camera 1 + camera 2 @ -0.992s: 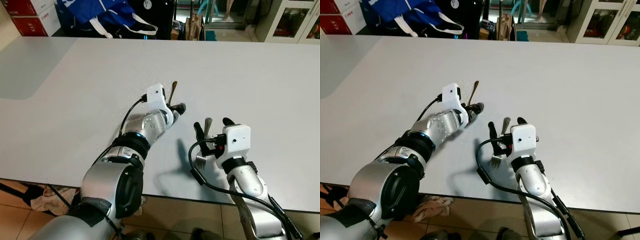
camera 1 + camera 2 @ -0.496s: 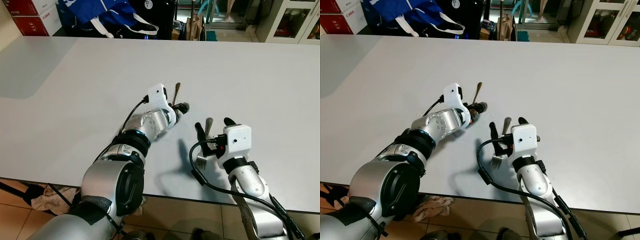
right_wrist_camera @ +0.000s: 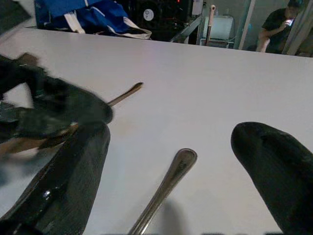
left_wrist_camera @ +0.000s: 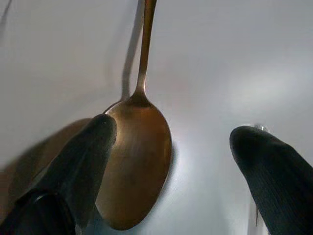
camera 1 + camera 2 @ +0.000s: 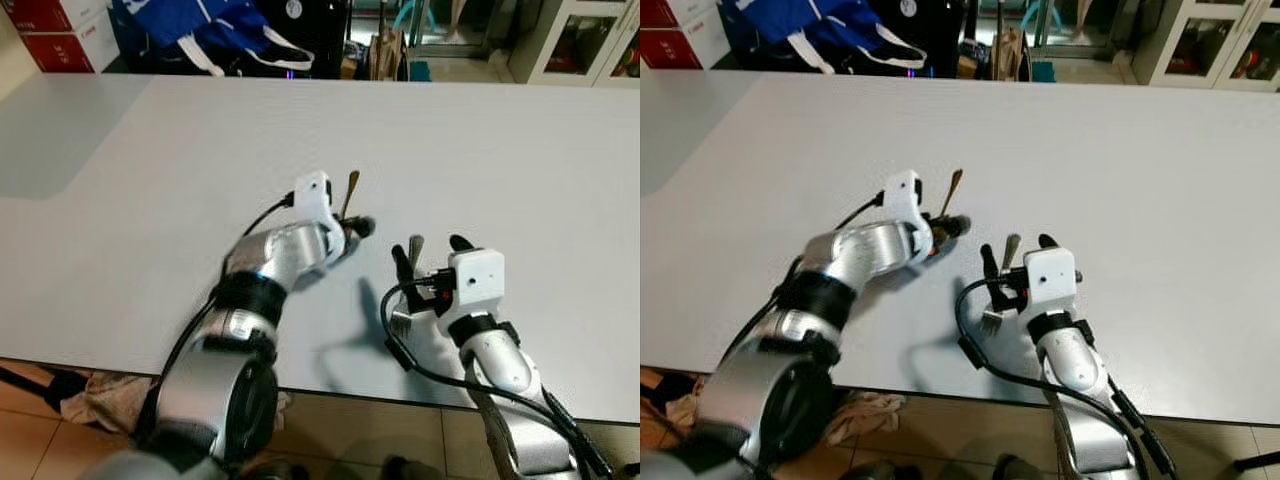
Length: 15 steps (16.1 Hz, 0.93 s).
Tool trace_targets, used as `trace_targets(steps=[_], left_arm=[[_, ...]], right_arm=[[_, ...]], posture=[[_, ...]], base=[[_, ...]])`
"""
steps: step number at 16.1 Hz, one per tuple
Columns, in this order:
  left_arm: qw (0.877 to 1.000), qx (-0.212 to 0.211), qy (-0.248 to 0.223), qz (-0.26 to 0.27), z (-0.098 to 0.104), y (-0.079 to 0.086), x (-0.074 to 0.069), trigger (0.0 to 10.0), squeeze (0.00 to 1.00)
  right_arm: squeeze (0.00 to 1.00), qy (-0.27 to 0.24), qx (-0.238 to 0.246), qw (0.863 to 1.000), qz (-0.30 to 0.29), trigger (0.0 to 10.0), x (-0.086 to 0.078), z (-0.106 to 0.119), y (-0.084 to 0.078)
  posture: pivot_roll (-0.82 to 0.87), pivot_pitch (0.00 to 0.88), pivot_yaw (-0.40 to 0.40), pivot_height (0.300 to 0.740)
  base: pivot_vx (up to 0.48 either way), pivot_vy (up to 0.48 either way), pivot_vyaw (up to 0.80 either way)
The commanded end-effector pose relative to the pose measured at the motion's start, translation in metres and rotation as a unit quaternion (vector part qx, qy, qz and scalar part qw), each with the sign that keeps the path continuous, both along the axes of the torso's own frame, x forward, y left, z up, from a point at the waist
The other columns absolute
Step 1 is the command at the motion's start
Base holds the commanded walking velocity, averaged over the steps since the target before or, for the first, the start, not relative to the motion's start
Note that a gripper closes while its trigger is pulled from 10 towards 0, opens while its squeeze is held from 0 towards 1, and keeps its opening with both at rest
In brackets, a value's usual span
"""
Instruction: Setting the table
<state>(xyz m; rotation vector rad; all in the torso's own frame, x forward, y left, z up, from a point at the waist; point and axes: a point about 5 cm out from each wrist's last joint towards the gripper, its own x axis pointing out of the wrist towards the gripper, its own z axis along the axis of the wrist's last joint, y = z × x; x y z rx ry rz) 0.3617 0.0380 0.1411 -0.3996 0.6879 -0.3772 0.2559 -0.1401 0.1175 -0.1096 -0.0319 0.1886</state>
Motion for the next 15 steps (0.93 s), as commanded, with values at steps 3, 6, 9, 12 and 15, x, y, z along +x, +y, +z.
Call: trace_targets(steps=[3, 6, 9, 12, 15], left_arm=[[0.997, 0.021, 0.026, -0.07, -0.005, -0.01, -0.023, 10.0, 0.0], [0.995, 0.028, 0.023, -0.096, -0.001, -0.007, -0.033, 10.0, 0.0], [0.992, 0.031, 0.016, -0.12, 0.008, -0.007, -0.048, 10.0, 0.0], [0.99, 0.033, 0.006, -0.139, 0.02, -0.001, -0.057, 10.0, 0.0], [0.988, 0.037, -0.024, -0.148, 0.037, 0.005, -0.057, 10.0, 0.0]], right_arm=[[0.0, 0.004, -0.003, 1.0, 0.006, 10.0, 0.004, 0.001, 0.0], [0.0, 0.004, -0.004, 1.0, 0.01, 10.0, 0.006, 0.001, 0.001], [0.0, 0.006, -0.005, 1.0, 0.013, 10.0, 0.007, 0.0, 0.002], [0.0, 0.009, -0.007, 1.0, 0.013, 10.0, 0.007, -0.001, 0.001], [0.0, 0.01, -0.008, 1.0, 0.013, 10.0, 0.008, -0.002, 0.0]], posture=[[-0.07, 0.08, 0.068, 0.74], [-0.06, 0.08, 0.066, 0.74], [-0.06, 0.082, 0.063, 0.74], [-0.05, 0.086, 0.061, 0.74], [-0.04, 0.084, 0.06, 0.74]], base=[[0.0, 0.0, 0.0], [0.0, 0.0, 0.0], [0.0, 0.0, 0.0], [0.0, 0.0, 0.0], [0.0, 0.0, 0.0]])
